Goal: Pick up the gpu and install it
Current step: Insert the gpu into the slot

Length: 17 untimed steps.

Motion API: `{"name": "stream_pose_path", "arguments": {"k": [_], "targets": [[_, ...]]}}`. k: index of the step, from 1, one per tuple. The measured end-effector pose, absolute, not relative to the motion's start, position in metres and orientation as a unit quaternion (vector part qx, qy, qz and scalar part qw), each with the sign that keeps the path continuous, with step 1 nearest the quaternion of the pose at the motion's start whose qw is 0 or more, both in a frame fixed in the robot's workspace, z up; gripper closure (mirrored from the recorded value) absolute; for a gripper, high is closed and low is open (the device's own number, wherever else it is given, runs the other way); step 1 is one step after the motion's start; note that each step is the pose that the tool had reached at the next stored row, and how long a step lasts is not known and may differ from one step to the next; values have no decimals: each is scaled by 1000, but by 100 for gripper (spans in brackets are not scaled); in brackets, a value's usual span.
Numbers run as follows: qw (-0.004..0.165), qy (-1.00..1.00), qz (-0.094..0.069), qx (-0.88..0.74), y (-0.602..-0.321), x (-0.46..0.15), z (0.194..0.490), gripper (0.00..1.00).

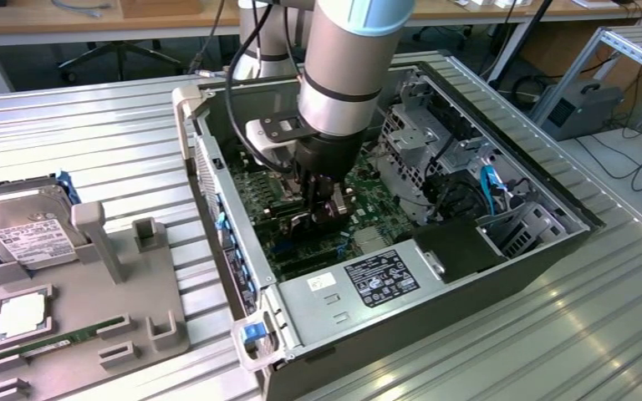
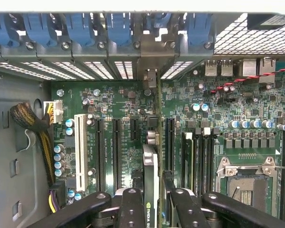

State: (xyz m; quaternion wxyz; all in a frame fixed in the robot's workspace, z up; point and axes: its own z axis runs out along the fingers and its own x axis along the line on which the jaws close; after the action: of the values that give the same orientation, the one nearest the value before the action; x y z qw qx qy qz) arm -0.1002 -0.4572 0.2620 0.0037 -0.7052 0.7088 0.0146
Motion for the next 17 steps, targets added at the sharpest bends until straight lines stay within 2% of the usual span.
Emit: {"name": "stream_pose_path", "arguments": {"k": [17], "targets": [[7, 709, 17, -705, -457, -102, 260, 74]]}}
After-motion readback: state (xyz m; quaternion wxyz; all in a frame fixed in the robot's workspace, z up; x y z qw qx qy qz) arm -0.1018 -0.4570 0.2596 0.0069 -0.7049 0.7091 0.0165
